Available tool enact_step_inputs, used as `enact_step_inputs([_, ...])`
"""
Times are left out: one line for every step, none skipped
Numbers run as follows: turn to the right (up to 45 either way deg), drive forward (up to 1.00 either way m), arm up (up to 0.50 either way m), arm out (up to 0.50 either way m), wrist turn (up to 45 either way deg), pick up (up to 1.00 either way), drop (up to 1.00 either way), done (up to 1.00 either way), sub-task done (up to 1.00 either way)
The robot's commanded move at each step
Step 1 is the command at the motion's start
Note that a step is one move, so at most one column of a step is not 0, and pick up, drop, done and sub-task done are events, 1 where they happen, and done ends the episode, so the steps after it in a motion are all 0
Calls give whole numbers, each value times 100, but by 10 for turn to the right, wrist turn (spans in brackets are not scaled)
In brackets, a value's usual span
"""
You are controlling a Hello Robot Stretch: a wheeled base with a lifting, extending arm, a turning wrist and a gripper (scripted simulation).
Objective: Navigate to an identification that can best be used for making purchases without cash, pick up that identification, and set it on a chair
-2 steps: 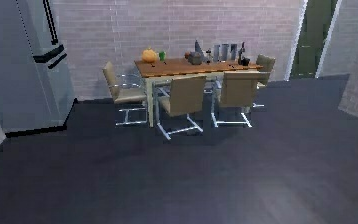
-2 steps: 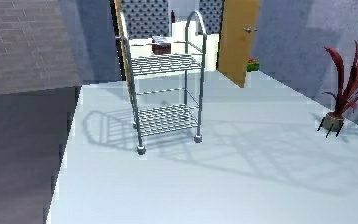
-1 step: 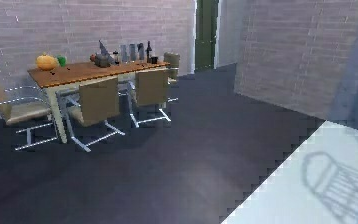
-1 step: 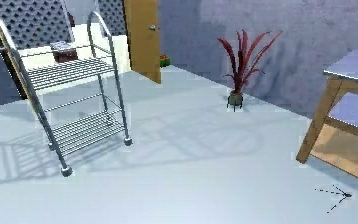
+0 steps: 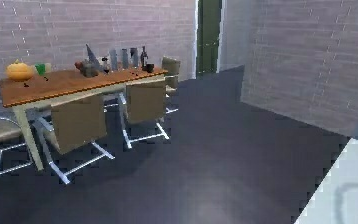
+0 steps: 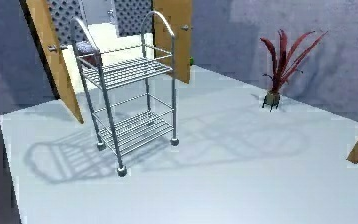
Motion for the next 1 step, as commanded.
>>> enact_step_inputs([90, 0, 0, 0, 0, 0, 0, 0, 0])
